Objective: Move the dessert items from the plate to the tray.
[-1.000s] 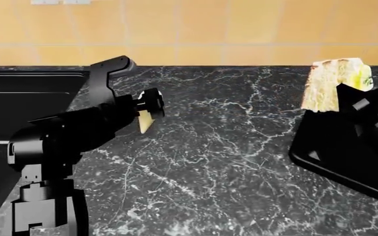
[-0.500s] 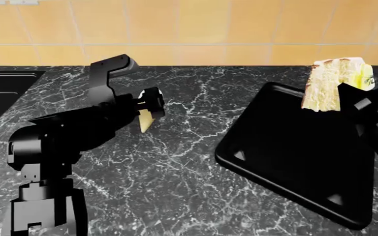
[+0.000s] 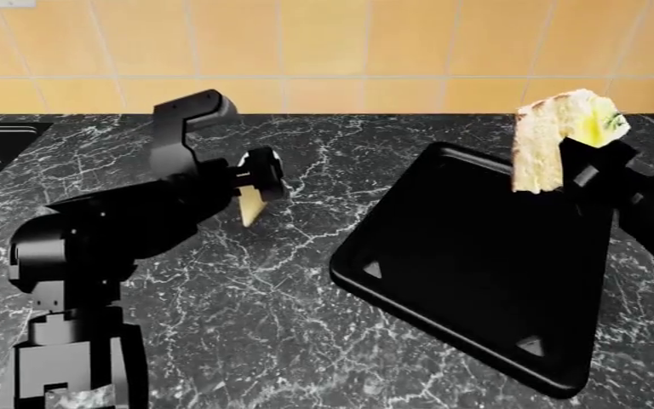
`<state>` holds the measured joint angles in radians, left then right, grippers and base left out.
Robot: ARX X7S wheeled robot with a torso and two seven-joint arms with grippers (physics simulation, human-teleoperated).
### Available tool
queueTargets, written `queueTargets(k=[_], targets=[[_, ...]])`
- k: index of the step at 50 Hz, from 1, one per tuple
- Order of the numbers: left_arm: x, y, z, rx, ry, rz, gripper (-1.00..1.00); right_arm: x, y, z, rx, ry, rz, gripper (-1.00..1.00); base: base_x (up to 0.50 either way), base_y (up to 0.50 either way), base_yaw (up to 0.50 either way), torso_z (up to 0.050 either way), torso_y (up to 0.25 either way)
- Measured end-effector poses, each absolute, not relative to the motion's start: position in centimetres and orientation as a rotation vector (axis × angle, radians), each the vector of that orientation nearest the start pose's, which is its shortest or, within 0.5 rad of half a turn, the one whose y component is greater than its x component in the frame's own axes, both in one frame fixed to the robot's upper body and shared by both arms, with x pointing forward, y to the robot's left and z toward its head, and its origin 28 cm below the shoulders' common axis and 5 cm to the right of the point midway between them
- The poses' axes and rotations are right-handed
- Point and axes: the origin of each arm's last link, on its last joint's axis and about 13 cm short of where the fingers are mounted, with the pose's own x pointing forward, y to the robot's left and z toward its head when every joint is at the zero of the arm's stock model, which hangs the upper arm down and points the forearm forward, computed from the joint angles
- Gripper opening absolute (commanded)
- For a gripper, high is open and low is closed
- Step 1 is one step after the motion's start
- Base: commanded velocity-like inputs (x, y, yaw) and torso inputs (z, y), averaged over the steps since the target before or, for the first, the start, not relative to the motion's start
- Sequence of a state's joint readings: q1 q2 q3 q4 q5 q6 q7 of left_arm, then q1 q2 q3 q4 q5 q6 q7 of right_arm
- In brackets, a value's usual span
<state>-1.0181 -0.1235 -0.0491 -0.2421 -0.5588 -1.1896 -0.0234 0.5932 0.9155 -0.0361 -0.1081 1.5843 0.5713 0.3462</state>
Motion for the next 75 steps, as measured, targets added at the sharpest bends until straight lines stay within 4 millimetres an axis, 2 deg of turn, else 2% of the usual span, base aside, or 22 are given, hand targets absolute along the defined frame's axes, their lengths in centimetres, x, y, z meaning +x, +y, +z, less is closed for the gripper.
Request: queueTargets(k=[11,21,37,74,75], targets=[[35.4,21.9,21.7,-0.313,0.373,-0.312,-1.00,27.3,-23.7,26.5,0.088,0.201,0.121,-1.00,0.00,0.00,0.00,0.000,0.000],[35.4,22.0,22.2,-0.316,0.364,-0.311,-1.00,28.5,-24.4,27.6,-0.078,0.311,0.090,-1.00,0.00,0.00,0.00,0.000,0.000],[35.6,22.2,22.4,-0.317,0.359,-0.309,-1.00,29.0,-25.3,27.4,-0.144,0.406,0.062,-1.00,0.00,0.00,0.00,0.000,0.001],[35.8,22.2,22.7,-0.314,0.351,-0.307,-1.00,28.5,-25.5,25.9,-0.211,0.517,0.128,-1.00,0.00,0.00,0.00,0.000,0.000],[35.8,22.1,22.7,-0.314,0.351,-0.307,-1.00,28.5,-25.5,25.8,-0.211,0.518,0.129,1.00,0.00,0.00,0.00,0.000,0.000]])
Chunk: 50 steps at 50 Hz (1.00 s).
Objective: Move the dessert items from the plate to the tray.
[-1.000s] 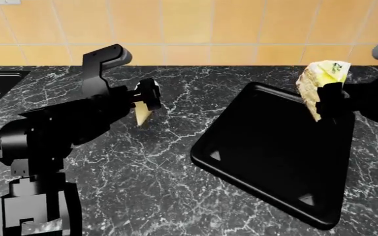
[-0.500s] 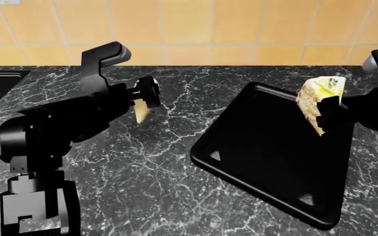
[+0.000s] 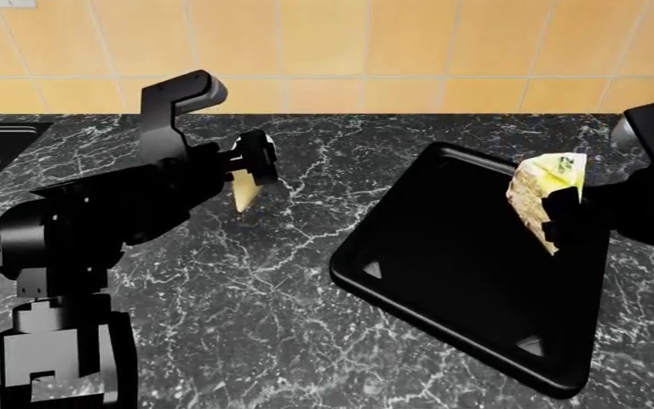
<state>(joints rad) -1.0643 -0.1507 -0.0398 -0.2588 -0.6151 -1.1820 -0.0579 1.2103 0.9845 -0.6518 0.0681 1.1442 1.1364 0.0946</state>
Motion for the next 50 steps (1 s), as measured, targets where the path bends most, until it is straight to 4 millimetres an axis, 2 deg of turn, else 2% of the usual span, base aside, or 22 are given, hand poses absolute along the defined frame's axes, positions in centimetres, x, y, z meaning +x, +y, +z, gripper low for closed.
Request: queueTargets(k=[11,16,23,32,39,50], targets=[[35.8,22.1,22.7,-0.313,0.351,-0.308,-1.00,28.5,-25.6,25.8,-0.215,0.517,0.133,1.00,0.00,0.00,0.00,0.000,0.001],[35.9,22.1,22.7,-0.312,0.351,-0.308,-1.00,28.3,-25.5,26.6,-0.187,0.456,0.141,1.00,0.00,0.00,0.00,0.000,0.000],[35.9,22.1,22.7,-0.309,0.351,-0.309,-1.00,27.0,-24.9,30.2,-0.179,0.293,0.150,1.00,0.00,0.00,0.00,0.000,0.000],[36.0,21.4,22.9,-0.293,0.352,-0.331,-1.00,23.7,-23.0,35.1,-0.217,0.061,0.157,1.00,0.00,0.00,0.00,0.000,0.000],[36.3,18.9,23.7,-0.283,0.344,-0.381,-1.00,21.5,-21.9,36.1,-0.202,-0.056,0.161,1.00,0.00,0.00,0.00,0.000,0.000],[35.8,12.1,24.4,-0.246,0.323,-0.513,-1.00,20.7,-21.9,34.2,-0.134,-0.091,0.146,1.00,0.00,0.00,0.00,0.000,0.000]])
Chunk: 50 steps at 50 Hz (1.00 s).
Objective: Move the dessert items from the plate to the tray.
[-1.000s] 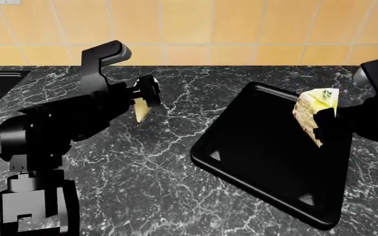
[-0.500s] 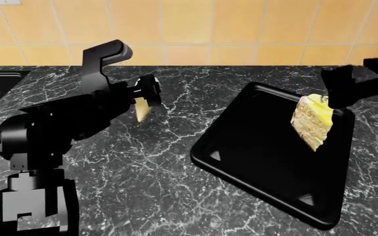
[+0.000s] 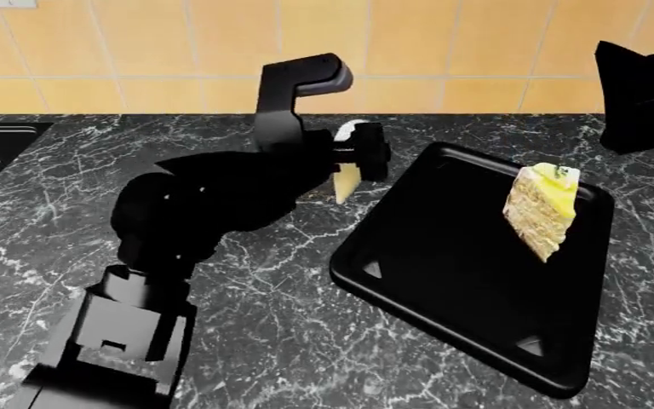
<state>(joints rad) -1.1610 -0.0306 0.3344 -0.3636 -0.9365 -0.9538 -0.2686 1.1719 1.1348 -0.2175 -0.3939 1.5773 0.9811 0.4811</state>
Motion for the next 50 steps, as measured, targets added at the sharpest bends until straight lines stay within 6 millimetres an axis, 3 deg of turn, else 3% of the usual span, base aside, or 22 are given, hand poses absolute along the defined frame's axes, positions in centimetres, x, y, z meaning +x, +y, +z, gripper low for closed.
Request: queueTargets(k=[9,16,32,33,42,50], targets=[[34.3,6.8,23.9,-0.211,0.342,-0.622,-1.00,20.5,-22.5,32.7,-0.077,-0.088,0.128,1.00,0.00,0.00,0.00,0.000,0.000],[33.1,3.8,23.1,-0.187,0.373,-0.690,-1.00,20.3,-23.0,32.2,-0.043,-0.099,0.110,1.00,0.00,0.00,0.00,0.000,0.000],[32.5,2.8,20.9,-0.080,0.453,-0.630,-1.00,20.1,-23.9,31.8,0.008,-0.129,0.073,1.00,0.00,0.00,0.00,0.000,0.001],[32.5,2.8,20.8,-0.076,0.453,-0.628,1.00,20.1,-23.9,31.8,0.009,-0.129,0.072,1.00,0.00,0.00,0.00,0.000,0.000],[32.5,2.6,21.7,-0.091,0.412,-0.629,1.00,20.3,-24.0,31.5,0.013,-0.127,0.078,1.00,0.00,0.00,0.00,0.000,0.000],[32.6,3.1,25.5,-0.111,0.272,-0.602,1.00,20.3,-24.0,31.5,0.012,-0.128,0.087,1.00,0.00,0.00,0.00,0.000,0.000]])
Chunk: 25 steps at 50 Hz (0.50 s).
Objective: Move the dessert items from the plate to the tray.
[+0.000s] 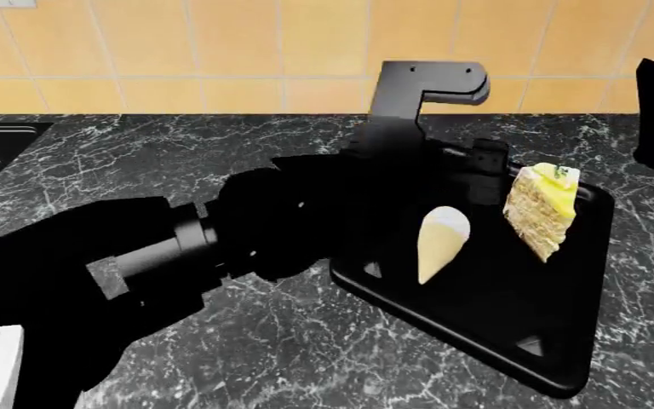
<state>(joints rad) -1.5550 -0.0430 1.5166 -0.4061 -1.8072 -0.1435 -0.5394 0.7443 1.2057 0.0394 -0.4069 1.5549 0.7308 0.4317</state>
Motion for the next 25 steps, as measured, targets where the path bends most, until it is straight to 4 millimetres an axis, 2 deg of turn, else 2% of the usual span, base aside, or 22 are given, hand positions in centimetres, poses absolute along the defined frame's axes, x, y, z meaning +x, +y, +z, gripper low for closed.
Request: queueTargets(k=[4,9,17,25], targets=[[32.7,4.5,27.1,-0.116,0.187,-0.559,1.00,20.0,-23.8,31.5,0.013,-0.134,0.089,1.00,0.00,0.00,0.00,0.000,0.000],[31.6,7.9,27.9,-0.174,0.103,-0.500,1.00,18.8,-23.0,31.4,0.025,-0.159,0.097,1.00,0.00,0.00,0.00,0.000,0.000],[26.9,13.1,27.7,-0.286,0.001,-0.460,1.00,16.4,-20.4,30.8,0.046,-0.231,0.158,1.00,0.00,0.00,0.00,0.000,0.000],[22.4,15.9,27.1,-0.338,-0.074,-0.452,1.00,14.8,-18.0,29.1,0.067,-0.292,0.219,1.00,0.00,0.00,0.00,0.000,0.000]])
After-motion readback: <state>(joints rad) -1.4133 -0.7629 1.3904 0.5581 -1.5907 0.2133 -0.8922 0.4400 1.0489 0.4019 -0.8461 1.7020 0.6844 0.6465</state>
